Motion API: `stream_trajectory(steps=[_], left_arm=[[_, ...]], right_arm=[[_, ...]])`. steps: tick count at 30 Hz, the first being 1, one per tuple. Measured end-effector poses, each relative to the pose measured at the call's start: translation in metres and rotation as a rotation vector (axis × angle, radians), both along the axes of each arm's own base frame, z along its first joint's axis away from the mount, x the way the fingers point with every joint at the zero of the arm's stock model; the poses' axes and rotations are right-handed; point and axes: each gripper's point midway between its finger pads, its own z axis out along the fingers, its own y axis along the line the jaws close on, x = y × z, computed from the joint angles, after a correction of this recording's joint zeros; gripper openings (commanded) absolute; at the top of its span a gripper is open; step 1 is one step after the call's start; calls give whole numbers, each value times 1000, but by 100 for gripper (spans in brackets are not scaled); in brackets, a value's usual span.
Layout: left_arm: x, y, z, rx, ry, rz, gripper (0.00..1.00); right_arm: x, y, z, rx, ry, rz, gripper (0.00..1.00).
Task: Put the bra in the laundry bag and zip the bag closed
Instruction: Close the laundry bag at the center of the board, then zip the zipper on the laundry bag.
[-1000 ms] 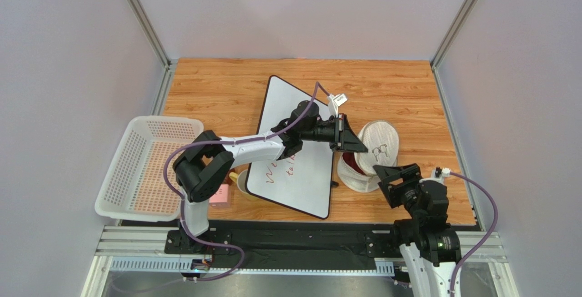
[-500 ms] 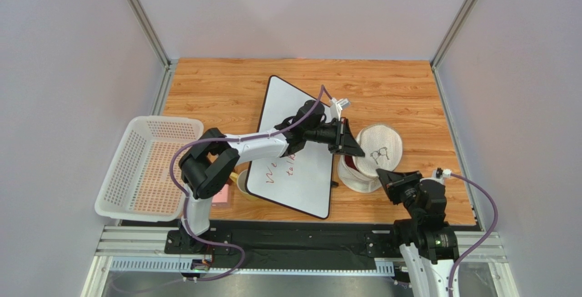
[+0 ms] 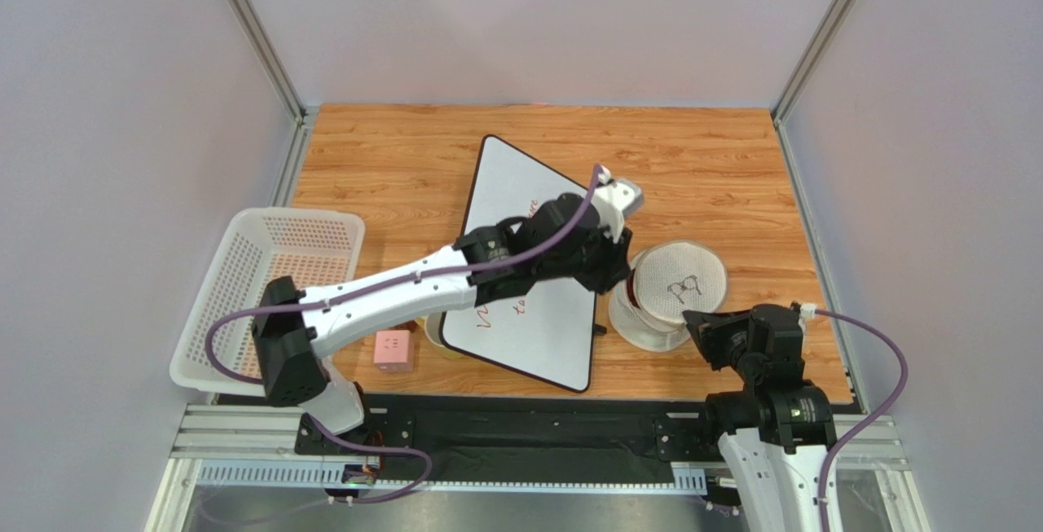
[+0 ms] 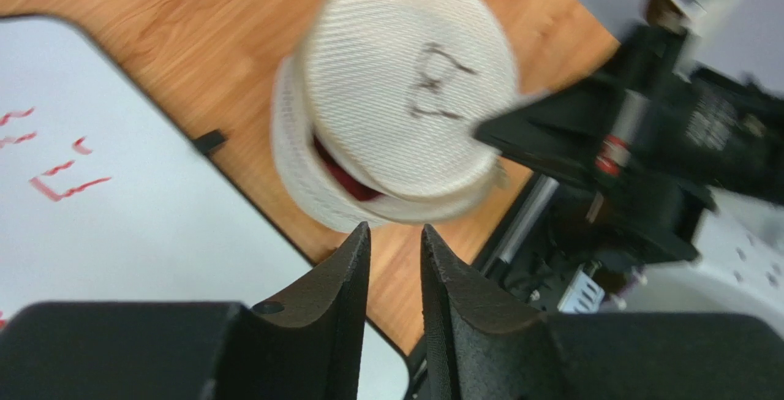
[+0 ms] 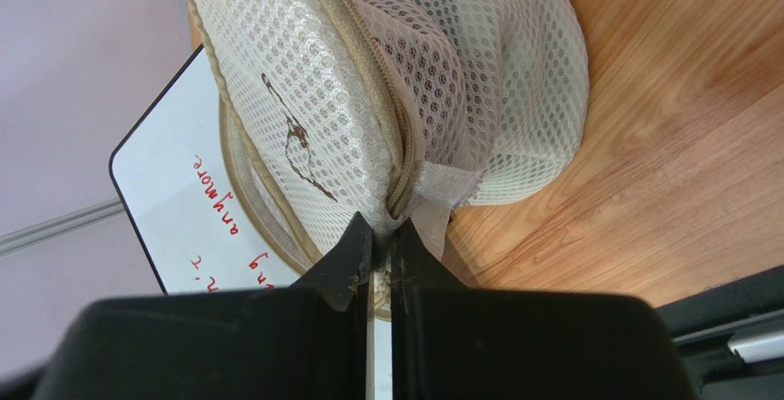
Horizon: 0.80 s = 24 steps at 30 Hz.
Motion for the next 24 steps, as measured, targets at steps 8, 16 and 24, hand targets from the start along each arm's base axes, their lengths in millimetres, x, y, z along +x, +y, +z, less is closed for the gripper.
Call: stream_trajectory(steps=[8,16,24], left_arm=[[-82,-39,-8,-74,-90,-278,45],[-103,-63,-56,-30,-99,-339,49],[-99,-79,-49,-67,-208,-359,29]], right_arm=[[-4,-2,15,22,41,-34,0],[-5,-8,23,15,113,-82,0],[-3,-7,16,26,216,-94,0]])
